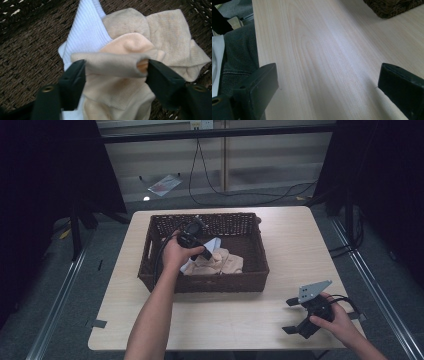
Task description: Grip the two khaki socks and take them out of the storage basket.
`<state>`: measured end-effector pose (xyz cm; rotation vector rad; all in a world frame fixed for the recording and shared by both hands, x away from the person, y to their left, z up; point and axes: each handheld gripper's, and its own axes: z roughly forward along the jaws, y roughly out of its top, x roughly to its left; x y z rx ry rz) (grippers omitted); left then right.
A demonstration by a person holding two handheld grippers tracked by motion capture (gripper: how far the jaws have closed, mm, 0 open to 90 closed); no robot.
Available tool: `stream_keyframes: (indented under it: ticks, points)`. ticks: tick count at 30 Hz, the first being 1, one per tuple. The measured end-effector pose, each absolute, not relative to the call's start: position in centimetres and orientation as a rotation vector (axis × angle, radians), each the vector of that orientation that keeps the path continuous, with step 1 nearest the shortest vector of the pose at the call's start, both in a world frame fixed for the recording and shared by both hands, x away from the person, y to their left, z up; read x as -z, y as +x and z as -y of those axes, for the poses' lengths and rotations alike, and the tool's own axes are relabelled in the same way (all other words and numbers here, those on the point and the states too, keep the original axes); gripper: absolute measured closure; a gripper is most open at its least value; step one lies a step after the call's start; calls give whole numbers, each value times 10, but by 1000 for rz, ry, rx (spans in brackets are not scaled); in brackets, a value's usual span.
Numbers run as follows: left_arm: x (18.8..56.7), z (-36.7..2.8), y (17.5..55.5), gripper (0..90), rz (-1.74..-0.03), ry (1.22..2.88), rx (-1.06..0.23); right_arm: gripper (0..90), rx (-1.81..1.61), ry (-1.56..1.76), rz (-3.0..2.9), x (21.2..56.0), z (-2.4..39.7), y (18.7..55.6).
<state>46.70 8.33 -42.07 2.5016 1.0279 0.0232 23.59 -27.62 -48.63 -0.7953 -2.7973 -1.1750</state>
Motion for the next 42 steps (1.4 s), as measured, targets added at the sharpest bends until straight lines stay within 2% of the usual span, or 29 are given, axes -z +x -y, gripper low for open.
stream_keyframes:
  ticks: [2,4,5,7,10,22,42]
  points:
    - [420,-85,468,470,-1017,2503,-9,26,1174,-794,2795,486,276,236]
    - [418,-85,467,686,-1002,2498,14,26,1176,-794,2800,486,276,236]
    - [416,-86,467,743,-994,2503,21,26,1173,-798,2795,486,277,236]
    - [415,-85,466,822,-995,2496,24,26,1175,-792,2799,486,277,236]
    - [409,-87,465,861,-984,2499,60,26,1175,-792,2795,486,277,236]
    - [360,-101,453,869,-941,2466,176,26,1187,-791,2786,485,277,236]
    - [298,-115,427,866,-842,2451,244,25,1199,-789,2787,484,278,236]
